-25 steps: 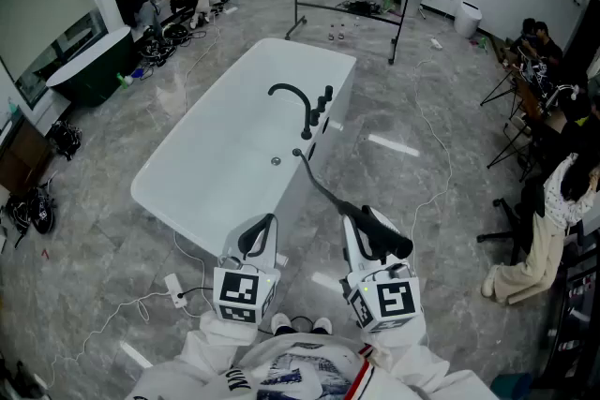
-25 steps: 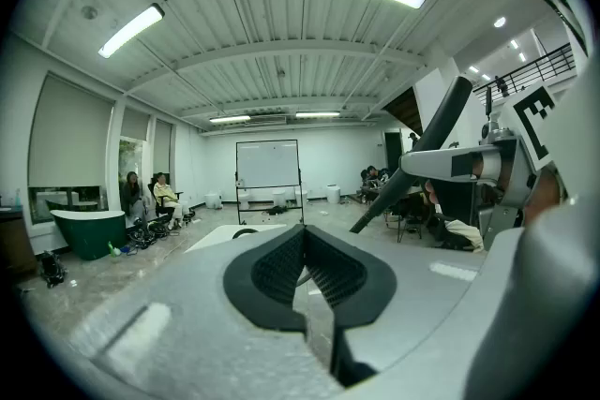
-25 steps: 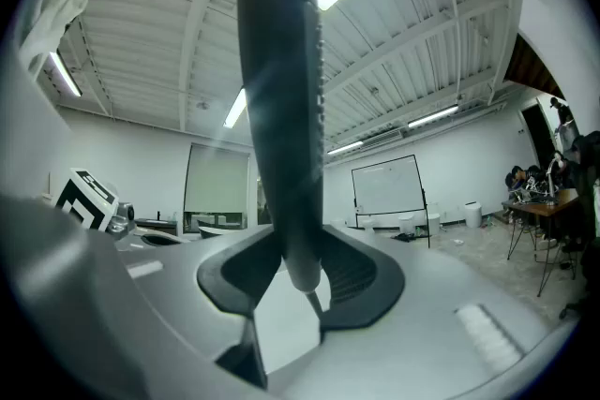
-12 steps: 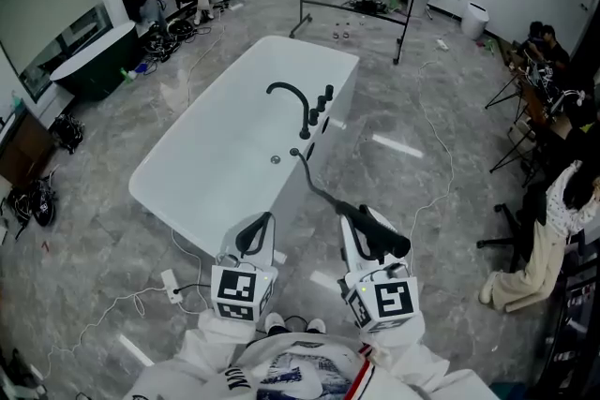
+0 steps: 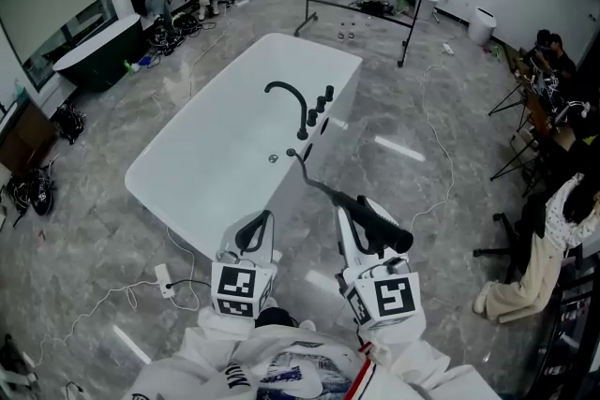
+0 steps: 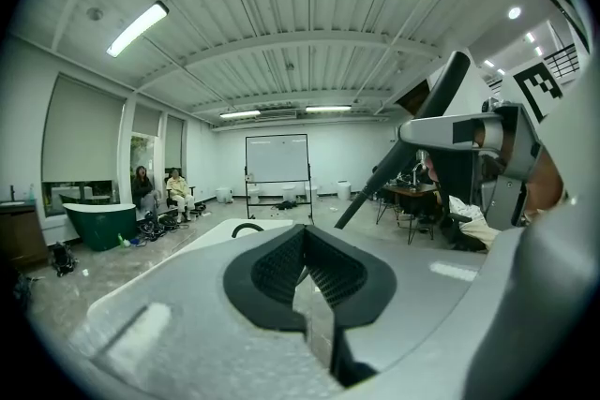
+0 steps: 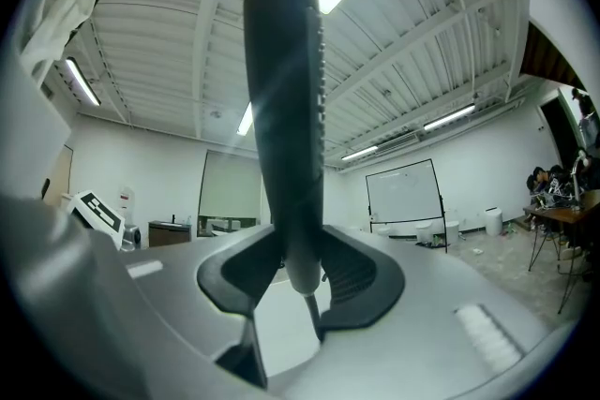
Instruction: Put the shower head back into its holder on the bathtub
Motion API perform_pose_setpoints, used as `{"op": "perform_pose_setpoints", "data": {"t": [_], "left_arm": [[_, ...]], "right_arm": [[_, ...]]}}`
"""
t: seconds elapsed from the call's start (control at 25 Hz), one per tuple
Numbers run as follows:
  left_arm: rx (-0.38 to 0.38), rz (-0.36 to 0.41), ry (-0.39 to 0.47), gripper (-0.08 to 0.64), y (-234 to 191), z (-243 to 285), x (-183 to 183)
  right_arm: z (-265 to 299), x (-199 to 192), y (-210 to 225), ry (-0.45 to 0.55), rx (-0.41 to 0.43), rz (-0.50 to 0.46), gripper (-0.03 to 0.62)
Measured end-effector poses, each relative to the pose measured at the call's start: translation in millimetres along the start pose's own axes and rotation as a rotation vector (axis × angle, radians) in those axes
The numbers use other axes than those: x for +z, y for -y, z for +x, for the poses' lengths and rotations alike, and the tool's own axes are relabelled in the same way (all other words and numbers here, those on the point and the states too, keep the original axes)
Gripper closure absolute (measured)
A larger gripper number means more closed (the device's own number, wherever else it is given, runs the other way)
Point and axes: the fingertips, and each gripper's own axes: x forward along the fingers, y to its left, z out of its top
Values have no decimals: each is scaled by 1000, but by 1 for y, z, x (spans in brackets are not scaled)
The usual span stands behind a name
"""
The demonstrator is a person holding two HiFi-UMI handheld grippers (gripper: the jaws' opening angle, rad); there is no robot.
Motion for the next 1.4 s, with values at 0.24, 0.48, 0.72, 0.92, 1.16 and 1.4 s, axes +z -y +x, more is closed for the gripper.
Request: {"op": "perform_pose_setpoints", "data": {"t": [0.24,0.48,0.72,0.92,1.16,1.4], "left_arm": [[12,2,-11,561,-7,9,-3],[12,0,-8,561,-13,25,-1],[8,-7,-31,560,-26,43,-9],[1,-11,-40,560,-41,63,-11],[-18,-8,-45,560,-63,90,-5],[-43,-7,-48,561,-92,119,0]], "right_arm": [[17,4,-1,21,26,1,454],[31,-3,3,13,31,5,454],[55,-12,10,3,30,19,454],[82,-14,11,5,38,16,454],[121,-20,18,-10,25,21,454],[157,-11,18,5,5,5,454]]}}
